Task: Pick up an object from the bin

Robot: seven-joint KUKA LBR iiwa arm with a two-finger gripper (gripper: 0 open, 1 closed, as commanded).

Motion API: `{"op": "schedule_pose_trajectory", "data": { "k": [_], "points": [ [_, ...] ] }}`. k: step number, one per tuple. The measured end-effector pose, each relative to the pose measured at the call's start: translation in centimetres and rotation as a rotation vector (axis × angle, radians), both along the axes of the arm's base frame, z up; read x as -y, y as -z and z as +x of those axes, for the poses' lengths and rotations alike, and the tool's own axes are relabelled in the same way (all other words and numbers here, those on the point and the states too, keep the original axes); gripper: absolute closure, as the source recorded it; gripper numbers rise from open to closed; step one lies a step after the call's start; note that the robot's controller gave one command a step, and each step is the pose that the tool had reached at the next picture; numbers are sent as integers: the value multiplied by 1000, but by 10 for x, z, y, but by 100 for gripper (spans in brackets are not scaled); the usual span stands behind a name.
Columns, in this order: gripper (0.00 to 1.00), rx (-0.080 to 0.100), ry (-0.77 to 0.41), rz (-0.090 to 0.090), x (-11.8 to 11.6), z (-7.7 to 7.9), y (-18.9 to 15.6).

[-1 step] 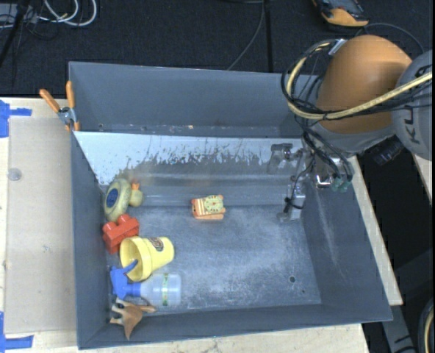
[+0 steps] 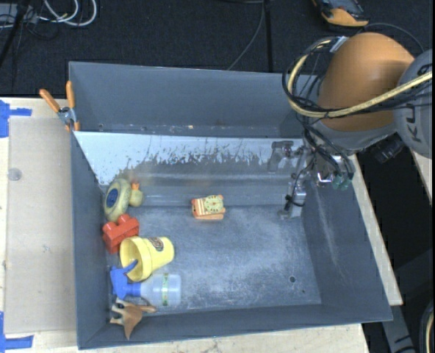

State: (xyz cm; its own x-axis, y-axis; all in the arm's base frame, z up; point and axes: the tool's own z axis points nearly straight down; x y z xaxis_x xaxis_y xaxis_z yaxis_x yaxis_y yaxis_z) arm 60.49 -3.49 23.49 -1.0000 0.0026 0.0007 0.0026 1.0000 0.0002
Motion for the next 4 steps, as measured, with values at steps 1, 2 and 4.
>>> {"op": "schedule_pose_trajectory", "data": {
  "k": [1, 2, 4],
  "points": [
    [0, 3, 31, 1, -31, 6, 62],
    [0, -2, 152, 0, -77, 15, 76],
    [0, 5, 198, 2, -79, 19, 156]
  ]
}}
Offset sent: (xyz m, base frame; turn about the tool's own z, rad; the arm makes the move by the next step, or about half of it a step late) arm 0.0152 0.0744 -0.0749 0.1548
